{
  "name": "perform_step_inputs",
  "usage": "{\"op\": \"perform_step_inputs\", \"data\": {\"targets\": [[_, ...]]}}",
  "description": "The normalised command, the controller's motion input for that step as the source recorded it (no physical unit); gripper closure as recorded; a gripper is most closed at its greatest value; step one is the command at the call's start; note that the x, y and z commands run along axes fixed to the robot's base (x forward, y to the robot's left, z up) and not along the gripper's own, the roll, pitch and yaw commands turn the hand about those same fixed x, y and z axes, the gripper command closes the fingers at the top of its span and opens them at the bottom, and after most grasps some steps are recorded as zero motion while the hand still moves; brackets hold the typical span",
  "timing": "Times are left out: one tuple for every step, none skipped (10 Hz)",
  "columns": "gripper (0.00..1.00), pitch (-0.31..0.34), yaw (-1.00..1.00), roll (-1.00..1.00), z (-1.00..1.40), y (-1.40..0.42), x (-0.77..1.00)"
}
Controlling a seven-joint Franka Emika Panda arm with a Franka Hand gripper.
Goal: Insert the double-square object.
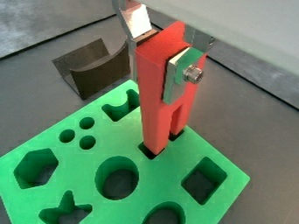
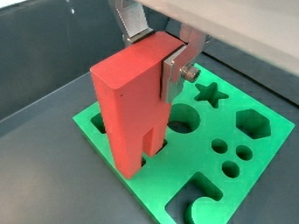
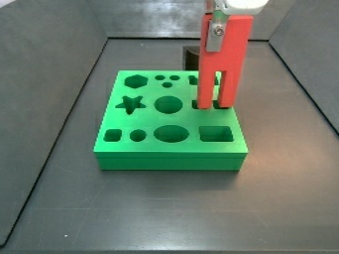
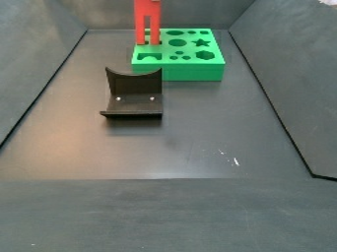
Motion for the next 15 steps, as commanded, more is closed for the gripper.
{"op": "perform_step_inputs", "data": {"targets": [[1.0,0.0,0.0,-0.1,-0.17,0.0,-0.14],[1.0,0.0,-0.18,-0.17,-0.21,0.03,-0.03],[1.0,0.0,-0.23,-0.15,-0.22,0.05,-0.07],[1.0,0.0,-0.19,-0.15,-0.2,0.06,-0.04],[1.0,0.0,-0.18,-0.15,-0.17,0.09,-0.09],[1.0,0.0,-0.21,-0.19,-0.16,0.11,-0.14],[1.0,0.0,-0.06,-0.15,-0.16,0.16,-0.23],[1.0,-0.001,0.05,-0.06,-0.14,0.12,-0.25],[1.0,-0.007,0.07,-0.03,-0.12,0.1,-0.24],[1.0,-0.003,0.07,-0.03,-0.15,0.11,-0.22],[1.0,0.0,0.0,-0.04,-0.26,0.14,-0.03],[1.0,0.0,0.0,-0.03,-0.24,0.16,0.0],[1.0,0.0,0.0,-0.04,-0.23,0.15,0.0],[1.0,0.0,-0.02,-0.05,-0.2,0.09,0.0],[1.0,0.0,-0.05,-0.07,-0.19,0.05,0.08]]}}
